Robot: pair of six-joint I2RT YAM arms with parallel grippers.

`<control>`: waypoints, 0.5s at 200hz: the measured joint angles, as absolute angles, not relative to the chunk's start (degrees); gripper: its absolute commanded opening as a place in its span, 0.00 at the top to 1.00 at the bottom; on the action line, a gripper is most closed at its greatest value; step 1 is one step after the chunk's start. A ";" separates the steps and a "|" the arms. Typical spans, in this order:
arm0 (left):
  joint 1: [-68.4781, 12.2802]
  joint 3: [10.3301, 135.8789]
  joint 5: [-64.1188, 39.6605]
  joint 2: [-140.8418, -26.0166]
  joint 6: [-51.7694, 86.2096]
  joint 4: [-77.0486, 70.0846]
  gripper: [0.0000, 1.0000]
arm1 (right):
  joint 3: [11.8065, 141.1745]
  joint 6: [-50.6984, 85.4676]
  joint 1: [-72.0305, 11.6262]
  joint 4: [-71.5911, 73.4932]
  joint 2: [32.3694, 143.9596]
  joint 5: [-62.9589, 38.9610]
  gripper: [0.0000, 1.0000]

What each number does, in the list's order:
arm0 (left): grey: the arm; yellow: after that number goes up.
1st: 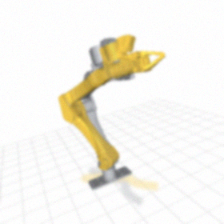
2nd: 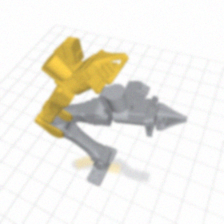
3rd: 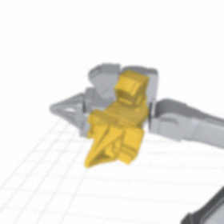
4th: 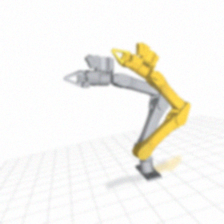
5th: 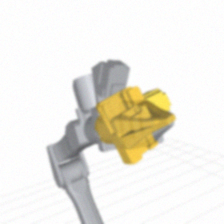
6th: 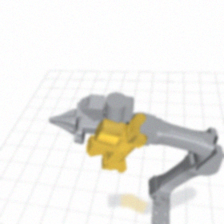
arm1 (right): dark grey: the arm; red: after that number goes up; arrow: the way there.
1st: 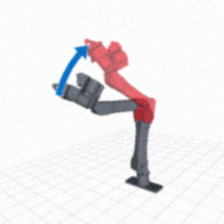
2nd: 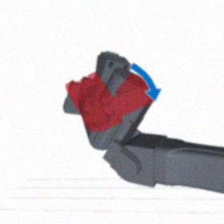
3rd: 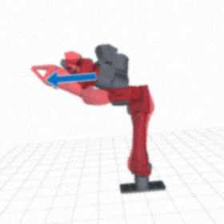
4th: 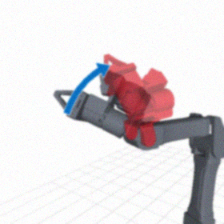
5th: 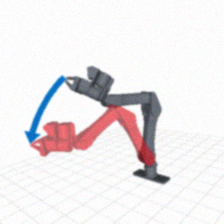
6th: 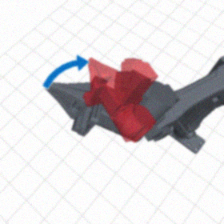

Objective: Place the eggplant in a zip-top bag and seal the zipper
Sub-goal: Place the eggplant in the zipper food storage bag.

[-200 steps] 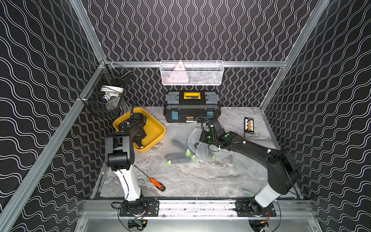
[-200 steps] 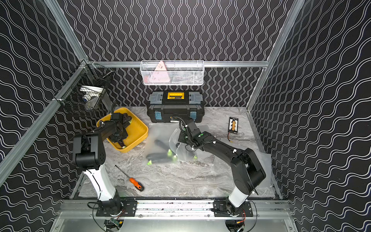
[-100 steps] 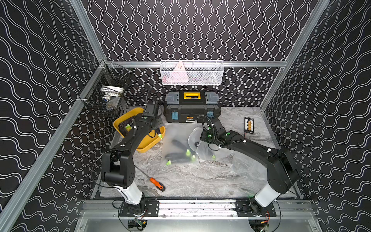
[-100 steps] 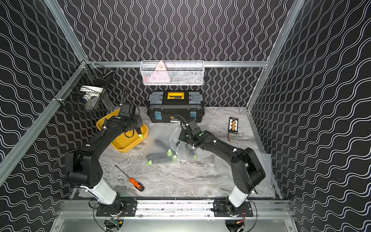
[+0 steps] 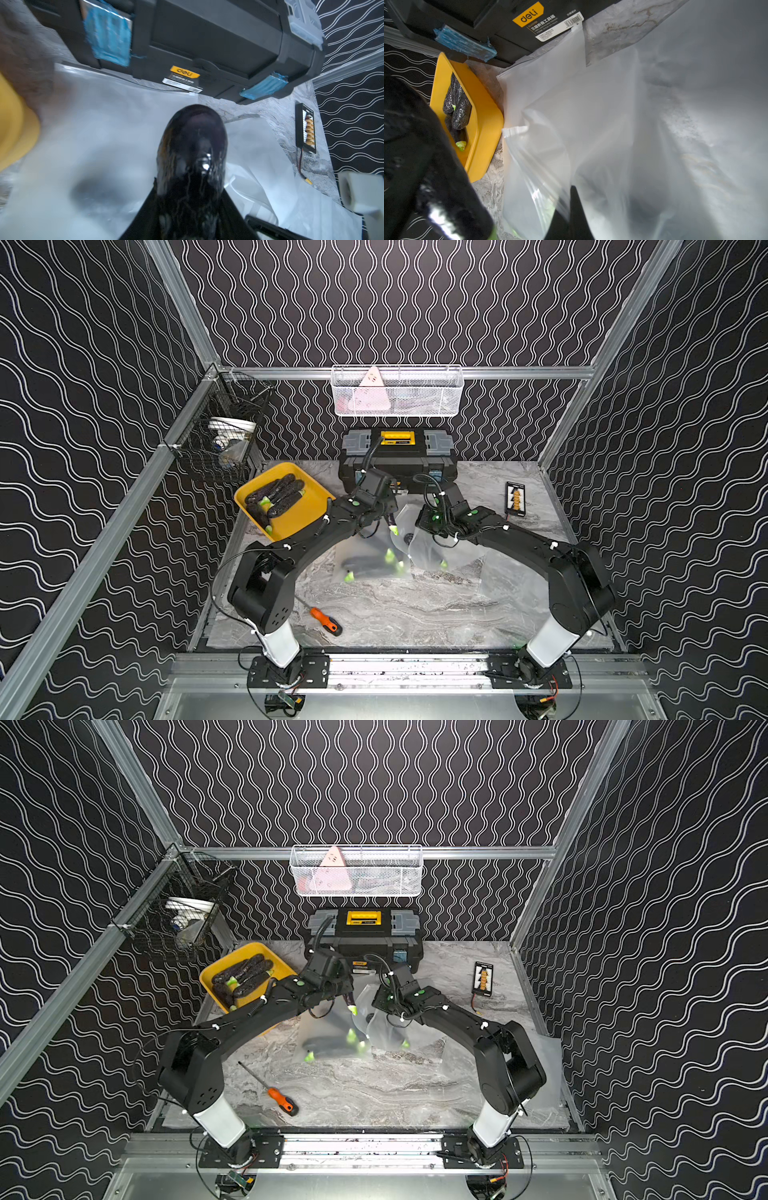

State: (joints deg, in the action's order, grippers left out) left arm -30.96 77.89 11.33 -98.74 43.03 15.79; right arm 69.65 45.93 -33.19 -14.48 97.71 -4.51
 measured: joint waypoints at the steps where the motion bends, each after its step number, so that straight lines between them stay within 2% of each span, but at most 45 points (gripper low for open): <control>1: -31.22 77.89 11.62 -98.83 43.09 15.68 0.61 | 69.65 45.98 -33.17 -14.50 97.71 -4.60 0.95; 38: -36.36 76.79 19.11 -99.37 43.38 11.92 0.62 | 69.97 47.86 -32.40 -15.49 96.68 -7.01 0.95; 100: -39.88 70.39 29.21 -96.64 43.03 6.11 0.61 | 72.34 50.37 -32.40 -17.34 93.45 -10.31 0.95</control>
State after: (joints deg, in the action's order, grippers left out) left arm -39.88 70.39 29.21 -96.64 43.03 6.11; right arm 72.34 50.37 -32.40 -17.34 93.45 -10.31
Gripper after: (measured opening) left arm 0.389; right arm 0.055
